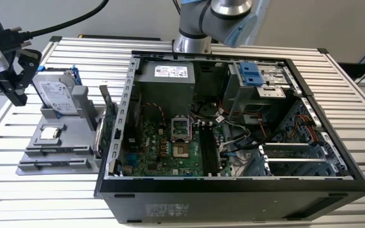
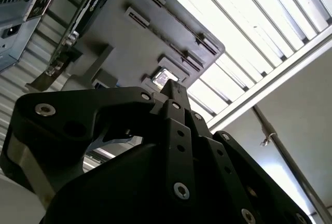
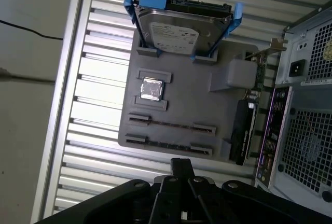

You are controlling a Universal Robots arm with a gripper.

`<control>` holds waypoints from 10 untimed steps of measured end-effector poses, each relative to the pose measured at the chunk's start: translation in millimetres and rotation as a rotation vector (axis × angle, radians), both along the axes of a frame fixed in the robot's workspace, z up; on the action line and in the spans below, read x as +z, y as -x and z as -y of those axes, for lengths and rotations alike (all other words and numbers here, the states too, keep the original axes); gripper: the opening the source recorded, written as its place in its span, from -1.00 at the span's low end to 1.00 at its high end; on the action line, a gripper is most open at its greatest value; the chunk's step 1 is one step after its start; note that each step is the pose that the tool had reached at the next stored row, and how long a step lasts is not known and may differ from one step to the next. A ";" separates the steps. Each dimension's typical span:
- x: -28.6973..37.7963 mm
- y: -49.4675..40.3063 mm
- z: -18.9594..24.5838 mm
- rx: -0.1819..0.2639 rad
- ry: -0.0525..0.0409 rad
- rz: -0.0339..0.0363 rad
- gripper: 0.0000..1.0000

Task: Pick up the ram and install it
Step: 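Pick up the ram and move it above insertion slot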

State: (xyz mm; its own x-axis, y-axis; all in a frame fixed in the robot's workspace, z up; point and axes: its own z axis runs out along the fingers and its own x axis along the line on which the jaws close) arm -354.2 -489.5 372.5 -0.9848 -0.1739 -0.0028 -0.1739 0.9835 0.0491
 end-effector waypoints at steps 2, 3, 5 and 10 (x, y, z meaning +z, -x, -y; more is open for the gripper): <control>0.0 0.0 0.0 0.002 0.0000 0.0000 -1.00; -0.1 0.1 0.0 0.003 -0.0001 0.0001 -1.00; -0.1 0.2 0.0 0.005 -0.0001 0.0001 -1.00; 0.0 0.3 0.0 0.011 0.0000 0.0000 -1.00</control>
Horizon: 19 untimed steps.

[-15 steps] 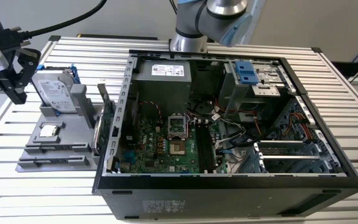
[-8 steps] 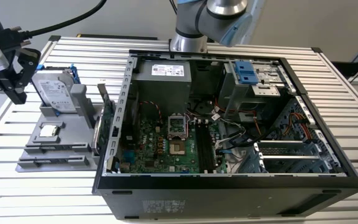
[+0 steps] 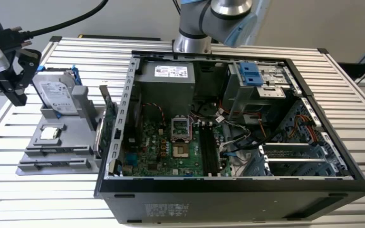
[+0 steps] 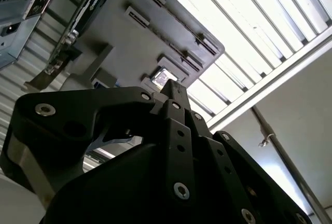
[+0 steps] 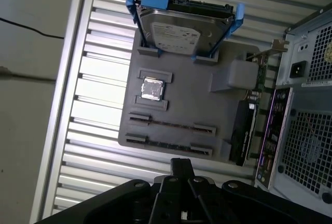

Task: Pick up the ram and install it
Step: 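Pick up the ram and move it above insertion slot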

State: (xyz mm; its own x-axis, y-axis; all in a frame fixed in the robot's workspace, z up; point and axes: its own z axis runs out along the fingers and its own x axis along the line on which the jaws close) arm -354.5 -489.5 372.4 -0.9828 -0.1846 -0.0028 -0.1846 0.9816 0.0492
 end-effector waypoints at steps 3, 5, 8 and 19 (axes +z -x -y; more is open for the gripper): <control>0.0 0.0 0.0 0.004 0.0000 0.0000 -1.00; 0.0 0.1 0.0 0.007 0.0000 0.0001 -1.00; 0.0 0.1 0.0 0.011 0.0000 0.0001 -1.00; 0.0 0.7 0.0 0.031 0.0001 0.0000 -1.00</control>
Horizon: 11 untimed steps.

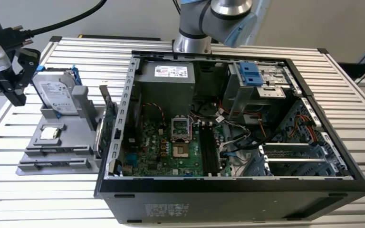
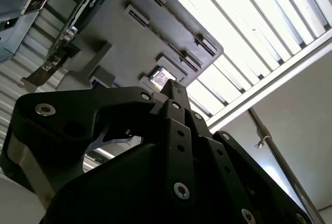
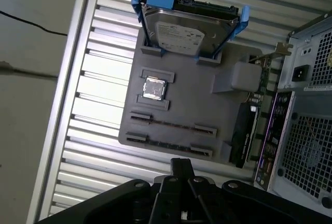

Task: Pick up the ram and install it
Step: 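Pick up the ram and move it above insertion slot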

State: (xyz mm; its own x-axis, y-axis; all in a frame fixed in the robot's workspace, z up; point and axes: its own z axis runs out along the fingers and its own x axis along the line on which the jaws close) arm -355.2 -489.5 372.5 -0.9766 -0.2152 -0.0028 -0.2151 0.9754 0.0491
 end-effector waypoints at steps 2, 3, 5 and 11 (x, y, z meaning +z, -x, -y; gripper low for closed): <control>0.0 0.0 0.0 0.010 0.0000 0.0000 -1.00; 0.0 0.0 0.0 0.015 -0.0001 0.0001 -1.00; -0.1 0.0 0.0 0.024 -0.0001 0.0001 -1.00; -0.1 0.0 0.0 0.046 -0.0001 0.0001 -1.00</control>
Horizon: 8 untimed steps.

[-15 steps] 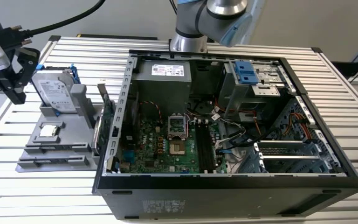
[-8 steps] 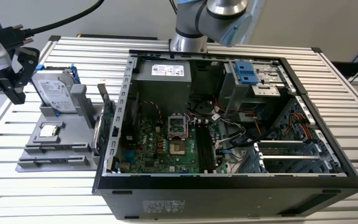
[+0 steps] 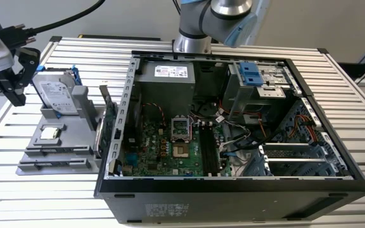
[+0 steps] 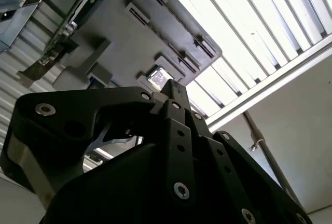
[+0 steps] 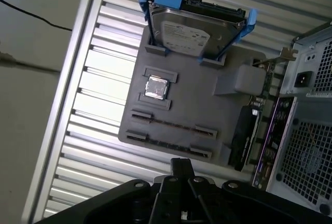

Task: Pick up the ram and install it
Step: 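Pick up the ram and move it above insertion slot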

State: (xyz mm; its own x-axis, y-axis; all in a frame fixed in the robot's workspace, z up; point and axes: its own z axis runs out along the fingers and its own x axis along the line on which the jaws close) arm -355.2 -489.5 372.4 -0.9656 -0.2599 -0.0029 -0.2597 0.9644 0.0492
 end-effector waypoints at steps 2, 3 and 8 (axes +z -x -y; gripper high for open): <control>0.0 0.0 0.0 0.007 0.0000 0.0000 -1.00; 0.0 0.0 0.0 0.010 0.0000 0.0000 -1.00; 0.1 0.1 0.0 0.025 0.0001 -0.0001 -1.00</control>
